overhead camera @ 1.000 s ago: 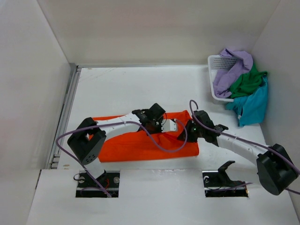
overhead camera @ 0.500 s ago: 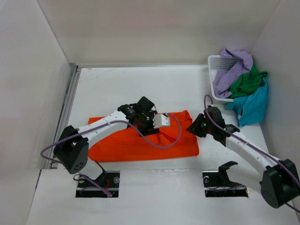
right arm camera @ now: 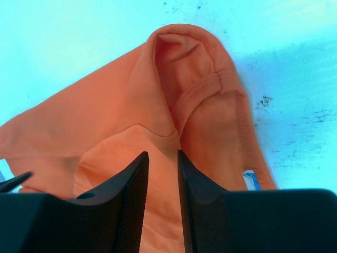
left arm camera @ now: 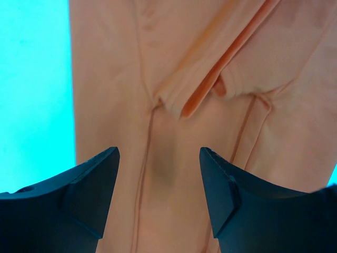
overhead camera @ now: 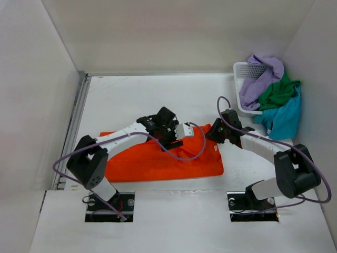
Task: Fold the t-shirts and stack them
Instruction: Fold the other side of the tshirt into a rectangle
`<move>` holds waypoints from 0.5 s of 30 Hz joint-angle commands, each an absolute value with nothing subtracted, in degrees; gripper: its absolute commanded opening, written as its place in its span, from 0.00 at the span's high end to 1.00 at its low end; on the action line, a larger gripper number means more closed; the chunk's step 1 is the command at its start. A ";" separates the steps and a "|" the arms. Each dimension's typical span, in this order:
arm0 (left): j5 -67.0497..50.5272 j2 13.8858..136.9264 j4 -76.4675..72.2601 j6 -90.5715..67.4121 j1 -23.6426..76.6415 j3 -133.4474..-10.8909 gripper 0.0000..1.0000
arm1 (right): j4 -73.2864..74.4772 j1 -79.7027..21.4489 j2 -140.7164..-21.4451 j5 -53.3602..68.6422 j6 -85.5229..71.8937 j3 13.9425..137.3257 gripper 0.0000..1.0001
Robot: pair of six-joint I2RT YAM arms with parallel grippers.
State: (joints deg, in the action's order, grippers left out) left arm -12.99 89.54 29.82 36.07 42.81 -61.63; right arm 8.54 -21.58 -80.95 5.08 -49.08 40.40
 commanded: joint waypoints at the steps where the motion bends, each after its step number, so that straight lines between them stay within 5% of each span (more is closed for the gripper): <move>1: -16.52 92.72 27.33 35.07 43.63 -63.98 0.39 | 5.62 -22.28 -80.68 4.31 -48.69 41.84 0.67; 11: -16.79 97.91 24.44 34.10 45.22 -66.09 0.41 | 5.80 -22.72 -86.92 5.62 -48.87 42.98 0.68; 15: -16.17 99.23 23.29 34.19 45.57 -65.92 0.52 | 5.80 -22.81 -87.10 5.80 -49.04 42.89 0.79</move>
State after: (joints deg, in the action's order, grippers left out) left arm -14.87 98.65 26.00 34.68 45.06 -63.55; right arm 8.08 -22.17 -87.13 5.39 -49.19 40.66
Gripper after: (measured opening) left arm 0.515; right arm 0.243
